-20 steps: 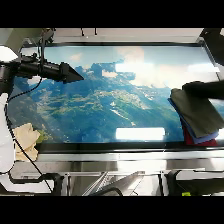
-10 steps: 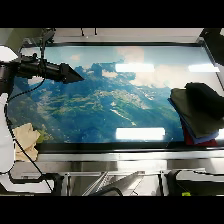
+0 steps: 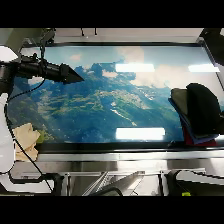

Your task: Fold the shirts.

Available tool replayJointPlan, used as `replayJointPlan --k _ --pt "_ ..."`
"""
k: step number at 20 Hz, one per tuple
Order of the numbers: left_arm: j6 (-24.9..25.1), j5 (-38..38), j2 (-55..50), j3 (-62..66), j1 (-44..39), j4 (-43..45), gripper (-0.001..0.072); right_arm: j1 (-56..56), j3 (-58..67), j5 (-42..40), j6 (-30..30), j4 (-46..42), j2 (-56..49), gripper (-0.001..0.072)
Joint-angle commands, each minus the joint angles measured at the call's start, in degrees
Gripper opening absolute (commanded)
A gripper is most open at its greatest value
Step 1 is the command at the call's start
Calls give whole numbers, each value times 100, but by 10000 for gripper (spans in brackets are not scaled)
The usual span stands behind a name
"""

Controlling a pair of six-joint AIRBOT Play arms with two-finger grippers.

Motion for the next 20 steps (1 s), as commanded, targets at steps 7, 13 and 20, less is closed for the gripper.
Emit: replayJointPlan --k 7,13,20 --pt "-11 20 105 595 293 -20 12 234 1641 -1113 164 2529 -52 20" --pt "-2 227 1377 -664 466 33 12 2415 715 -1709 -304 2393 424 20" --pt "229 474 3762 -4597 466 46 12 4815 -2103 -3152 -415 2094 1615 20"
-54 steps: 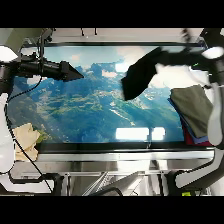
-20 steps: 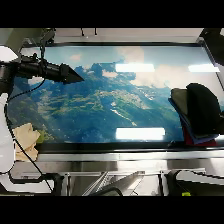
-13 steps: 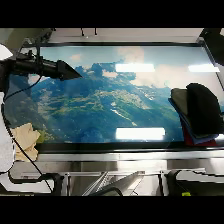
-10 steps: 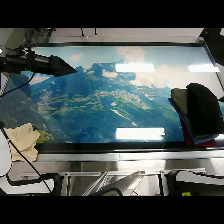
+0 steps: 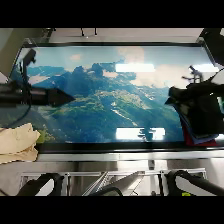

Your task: Fold the shirts.

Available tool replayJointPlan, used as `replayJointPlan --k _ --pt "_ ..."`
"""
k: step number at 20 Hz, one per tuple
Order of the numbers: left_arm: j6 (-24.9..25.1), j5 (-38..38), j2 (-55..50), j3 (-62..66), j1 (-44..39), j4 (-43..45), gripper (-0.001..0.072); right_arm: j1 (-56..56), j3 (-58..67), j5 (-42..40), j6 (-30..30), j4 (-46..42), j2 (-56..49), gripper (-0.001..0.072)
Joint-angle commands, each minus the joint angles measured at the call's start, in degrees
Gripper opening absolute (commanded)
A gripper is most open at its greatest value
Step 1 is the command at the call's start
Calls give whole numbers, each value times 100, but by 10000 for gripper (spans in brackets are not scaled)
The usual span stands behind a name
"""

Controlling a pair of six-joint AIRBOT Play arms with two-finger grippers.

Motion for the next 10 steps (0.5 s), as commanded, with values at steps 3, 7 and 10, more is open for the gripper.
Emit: replayJointPlan --k 3,7,10 --pt "68 155 1211 -1941 7 4 12 791 -1034 -752 -153 37 326 20" --pt "68 136 1475 -2260 7 4 12 791 -1034 -732 -136 74 323 20" --pt "68 131 1624 -2317 7 4 12 791 -1034 -732 -136 74 323 20"
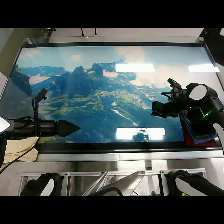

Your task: Fold the shirts.

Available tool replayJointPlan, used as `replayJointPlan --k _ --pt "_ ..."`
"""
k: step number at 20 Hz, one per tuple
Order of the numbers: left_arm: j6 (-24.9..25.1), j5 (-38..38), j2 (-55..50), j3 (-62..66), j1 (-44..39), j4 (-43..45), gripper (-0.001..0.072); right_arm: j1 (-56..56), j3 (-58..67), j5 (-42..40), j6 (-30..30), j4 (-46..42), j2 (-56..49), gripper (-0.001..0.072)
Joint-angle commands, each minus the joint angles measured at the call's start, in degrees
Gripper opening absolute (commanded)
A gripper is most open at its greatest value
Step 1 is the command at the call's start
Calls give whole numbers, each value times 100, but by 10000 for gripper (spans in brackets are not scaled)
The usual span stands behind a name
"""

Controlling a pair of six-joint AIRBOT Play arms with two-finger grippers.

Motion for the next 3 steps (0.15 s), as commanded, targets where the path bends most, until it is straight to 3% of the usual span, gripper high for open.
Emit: replayJointPlan --k 1,3 --pt "7 -7 214 -153 7 -2 13 31 -35 -44 0 17 11 20" --pt "7 -11 267 -153 7 -7 13 31 -35 -44 0 17 11 20"
